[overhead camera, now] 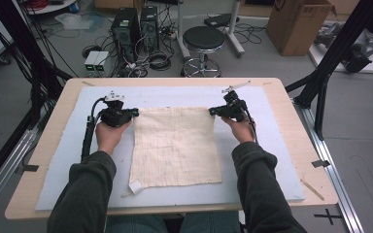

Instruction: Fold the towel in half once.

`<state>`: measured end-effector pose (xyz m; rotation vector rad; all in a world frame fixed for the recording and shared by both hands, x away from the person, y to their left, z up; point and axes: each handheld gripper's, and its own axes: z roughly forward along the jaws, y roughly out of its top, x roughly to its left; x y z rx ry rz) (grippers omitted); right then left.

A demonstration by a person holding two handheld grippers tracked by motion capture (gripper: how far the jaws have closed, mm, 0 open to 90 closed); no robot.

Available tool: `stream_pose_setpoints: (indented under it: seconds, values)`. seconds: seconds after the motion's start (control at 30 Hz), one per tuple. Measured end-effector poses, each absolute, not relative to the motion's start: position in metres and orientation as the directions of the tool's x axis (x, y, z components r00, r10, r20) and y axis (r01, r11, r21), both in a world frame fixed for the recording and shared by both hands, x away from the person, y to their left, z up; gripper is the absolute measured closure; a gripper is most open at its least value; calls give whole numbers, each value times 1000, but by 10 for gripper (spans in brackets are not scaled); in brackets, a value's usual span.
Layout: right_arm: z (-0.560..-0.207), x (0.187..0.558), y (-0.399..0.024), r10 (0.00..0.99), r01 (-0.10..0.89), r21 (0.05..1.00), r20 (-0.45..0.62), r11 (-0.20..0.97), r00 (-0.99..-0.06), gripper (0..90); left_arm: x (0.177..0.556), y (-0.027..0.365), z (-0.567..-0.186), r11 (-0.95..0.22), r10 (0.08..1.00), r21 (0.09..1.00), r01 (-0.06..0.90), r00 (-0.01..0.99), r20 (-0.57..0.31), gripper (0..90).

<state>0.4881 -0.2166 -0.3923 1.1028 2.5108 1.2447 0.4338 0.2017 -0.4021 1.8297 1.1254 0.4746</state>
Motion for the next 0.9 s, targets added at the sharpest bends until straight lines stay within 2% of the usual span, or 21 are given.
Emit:
stream_pose_setpoints:
  seconds: [0.9]
  values:
    - [-374,448,-223,598,473,766,146,436,-788,853,391,209,-393,-176,803,881,439,582,-130,874]
